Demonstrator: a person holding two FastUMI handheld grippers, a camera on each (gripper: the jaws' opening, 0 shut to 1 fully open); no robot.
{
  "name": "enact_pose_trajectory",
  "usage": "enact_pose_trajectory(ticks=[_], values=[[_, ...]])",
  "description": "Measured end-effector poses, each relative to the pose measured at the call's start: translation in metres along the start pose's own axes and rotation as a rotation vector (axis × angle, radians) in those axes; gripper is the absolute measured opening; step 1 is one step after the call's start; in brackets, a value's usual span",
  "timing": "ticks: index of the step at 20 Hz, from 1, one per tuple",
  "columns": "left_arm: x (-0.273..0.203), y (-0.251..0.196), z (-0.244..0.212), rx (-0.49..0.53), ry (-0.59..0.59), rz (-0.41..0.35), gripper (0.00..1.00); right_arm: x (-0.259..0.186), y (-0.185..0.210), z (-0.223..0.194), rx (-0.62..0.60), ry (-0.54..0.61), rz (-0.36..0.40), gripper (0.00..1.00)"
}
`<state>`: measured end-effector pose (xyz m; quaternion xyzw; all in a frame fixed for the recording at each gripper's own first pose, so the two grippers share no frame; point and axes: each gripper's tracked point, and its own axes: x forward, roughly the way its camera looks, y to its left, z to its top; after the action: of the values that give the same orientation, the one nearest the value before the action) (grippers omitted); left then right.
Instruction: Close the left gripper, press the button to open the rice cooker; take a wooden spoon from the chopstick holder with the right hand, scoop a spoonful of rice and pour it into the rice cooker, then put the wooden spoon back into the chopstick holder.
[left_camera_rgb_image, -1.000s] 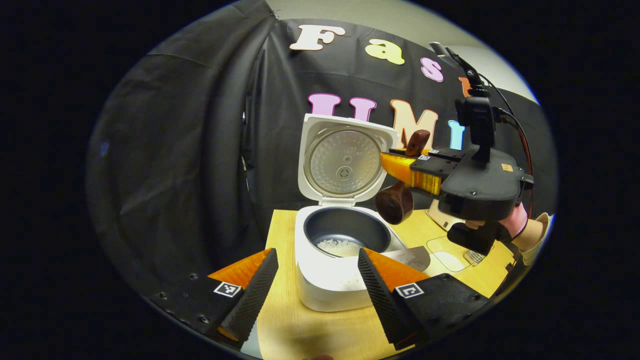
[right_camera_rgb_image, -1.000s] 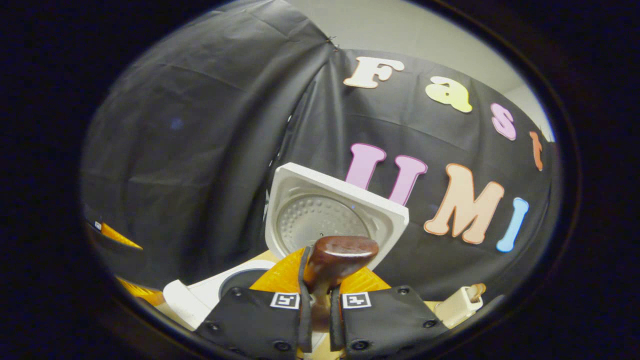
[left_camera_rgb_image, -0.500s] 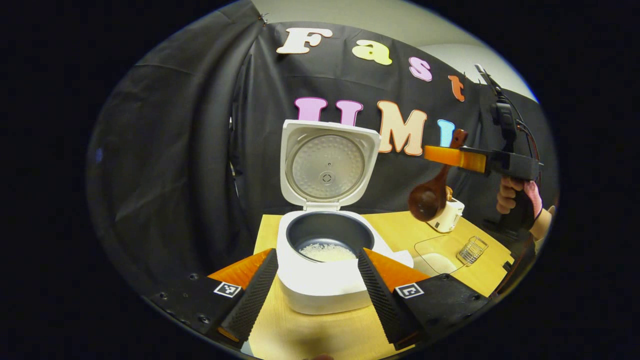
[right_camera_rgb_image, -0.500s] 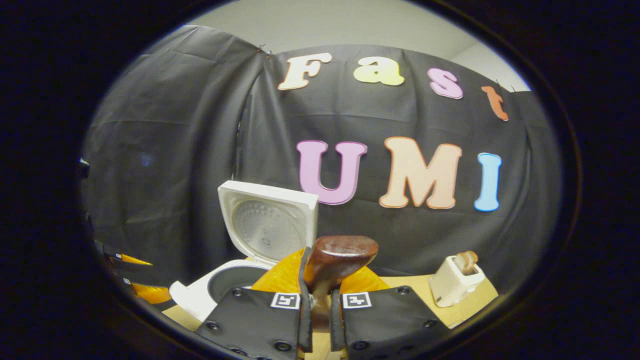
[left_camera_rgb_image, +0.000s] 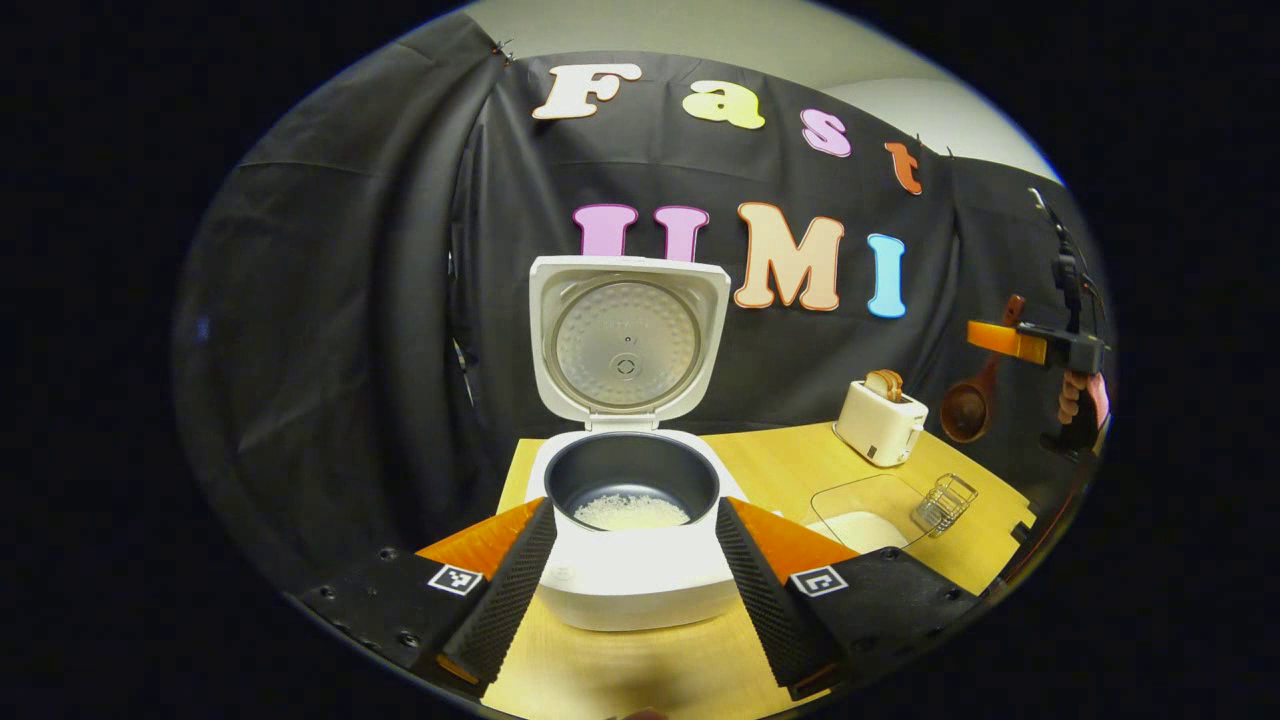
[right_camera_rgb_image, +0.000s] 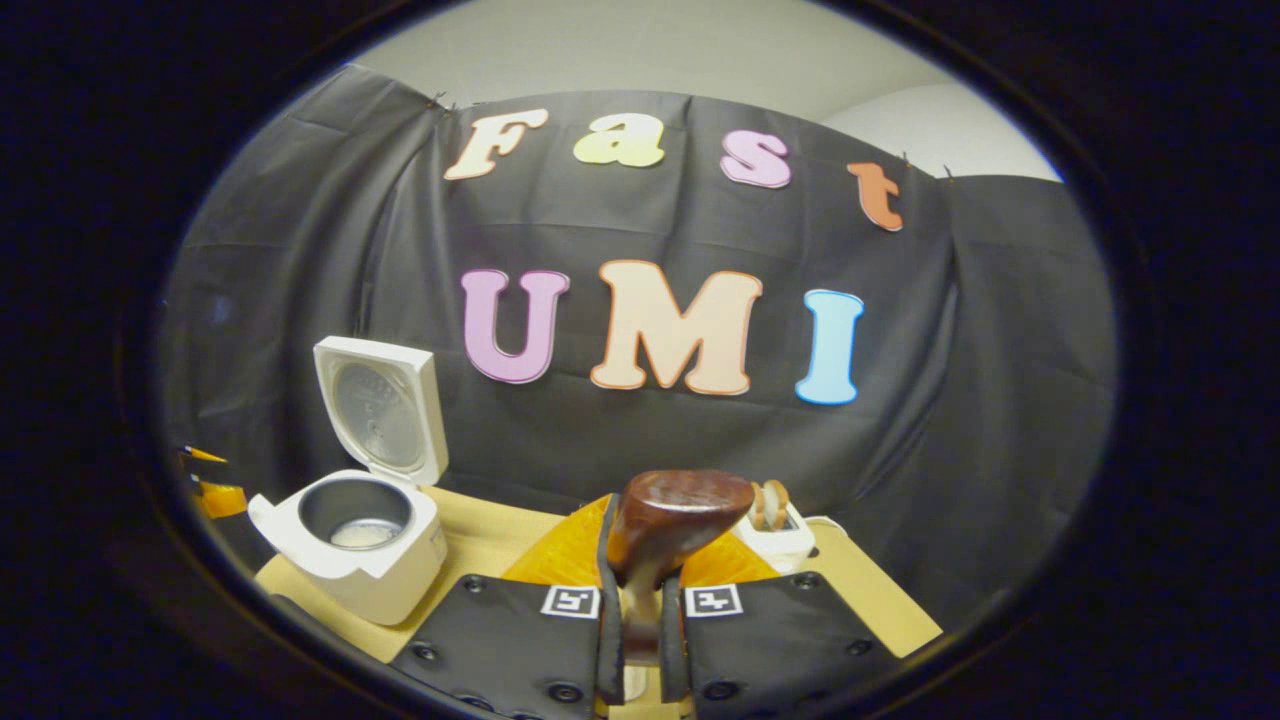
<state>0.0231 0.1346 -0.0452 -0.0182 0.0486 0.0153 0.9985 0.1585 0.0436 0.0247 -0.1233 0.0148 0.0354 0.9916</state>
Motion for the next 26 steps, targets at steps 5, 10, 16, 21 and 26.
enact_pose_trajectory(ticks=[5,10,16,21,26], values=[[-0.007,-0.024,-0.002,-0.007,-0.004,0.043,0.95,-0.004,-0.067,-0.044,-0.002,0.053,-0.042,0.15],[-0.019,-0.040,-0.005,0.005,0.001,0.102,0.95,0.008,-0.095,-0.101,-0.005,0.111,-0.031,0.17],[-0.030,-0.049,-0.006,0.008,0.009,0.168,0.95,0.034,-0.113,-0.158,0.030,0.162,-0.018,0.17],[-0.030,-0.056,0.008,0.005,-0.012,0.198,0.95,0.043,-0.121,-0.194,0.074,0.209,0.001,0.16],[-0.019,-0.069,0.019,0.017,-0.021,0.191,0.95,0.043,-0.116,-0.216,0.092,0.258,0.043,0.21]])
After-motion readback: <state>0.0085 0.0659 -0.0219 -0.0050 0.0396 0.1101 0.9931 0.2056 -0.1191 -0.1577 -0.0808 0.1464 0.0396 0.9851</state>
